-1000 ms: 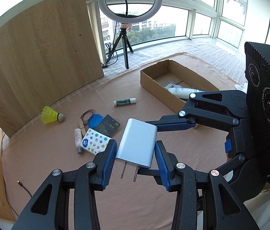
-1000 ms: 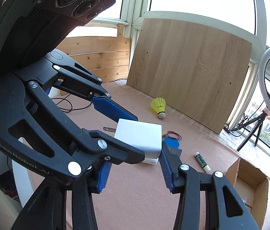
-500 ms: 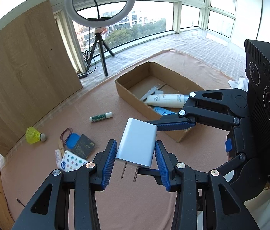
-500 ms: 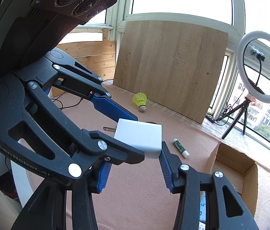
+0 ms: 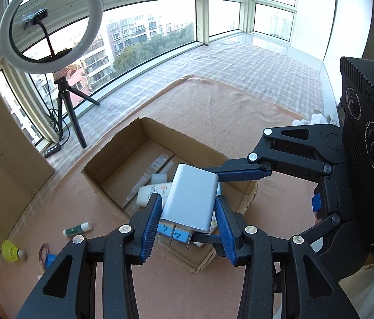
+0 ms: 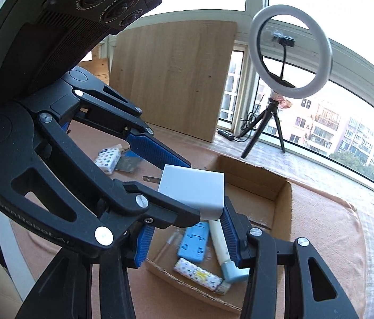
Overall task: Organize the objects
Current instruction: 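Carry the white charger over the box and open the right tool, then move the right tool to the star-patterned tissue pack and grasp it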
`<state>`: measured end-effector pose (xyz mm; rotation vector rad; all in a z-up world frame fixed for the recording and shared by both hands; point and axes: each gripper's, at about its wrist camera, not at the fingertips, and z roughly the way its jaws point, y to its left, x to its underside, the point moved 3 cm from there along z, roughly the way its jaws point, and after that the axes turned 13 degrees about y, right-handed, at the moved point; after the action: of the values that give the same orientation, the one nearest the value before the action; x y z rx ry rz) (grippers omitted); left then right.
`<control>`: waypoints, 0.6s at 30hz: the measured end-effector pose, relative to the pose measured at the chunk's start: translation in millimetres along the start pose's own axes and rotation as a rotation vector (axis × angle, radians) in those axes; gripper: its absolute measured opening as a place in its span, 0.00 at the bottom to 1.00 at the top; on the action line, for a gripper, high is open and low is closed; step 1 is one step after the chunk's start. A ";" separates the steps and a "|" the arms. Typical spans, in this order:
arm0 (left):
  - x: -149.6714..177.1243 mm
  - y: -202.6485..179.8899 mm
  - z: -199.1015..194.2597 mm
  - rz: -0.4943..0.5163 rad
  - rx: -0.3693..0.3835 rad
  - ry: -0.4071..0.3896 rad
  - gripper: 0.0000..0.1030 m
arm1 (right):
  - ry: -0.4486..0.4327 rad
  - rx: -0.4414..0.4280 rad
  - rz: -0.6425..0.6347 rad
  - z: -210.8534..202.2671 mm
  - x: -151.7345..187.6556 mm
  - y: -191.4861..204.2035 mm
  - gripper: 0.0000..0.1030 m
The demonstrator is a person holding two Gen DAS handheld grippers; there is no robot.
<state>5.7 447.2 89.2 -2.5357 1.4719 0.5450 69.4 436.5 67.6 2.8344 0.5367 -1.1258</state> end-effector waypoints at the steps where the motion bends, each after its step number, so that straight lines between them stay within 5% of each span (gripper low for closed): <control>1: -5.7 0.2 4.3 -0.012 -0.012 -0.001 0.53 | 0.005 0.013 0.006 1.6 1.3 -6.2 0.42; 2: -9.9 1.1 8.3 -0.027 -0.045 0.003 0.70 | 0.021 0.028 0.013 5.3 2.6 -12.0 0.42; 5: -11.5 8.6 11.2 -0.057 -0.150 -0.012 0.94 | 0.051 0.062 0.032 10.1 8.5 -26.7 0.46; 11: 18.7 38.1 16.2 -0.097 -0.153 0.029 0.94 | 0.073 0.084 0.064 13.3 12.8 -30.1 0.49; 18: 86.1 73.4 -1.2 -0.170 -0.141 0.036 0.94 | 0.100 0.096 0.038 32.8 -10.4 10.9 0.50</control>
<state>-18.6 340.5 60.3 -2.7590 1.2537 0.5985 44.5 417.6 49.7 2.9826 0.4442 -1.0348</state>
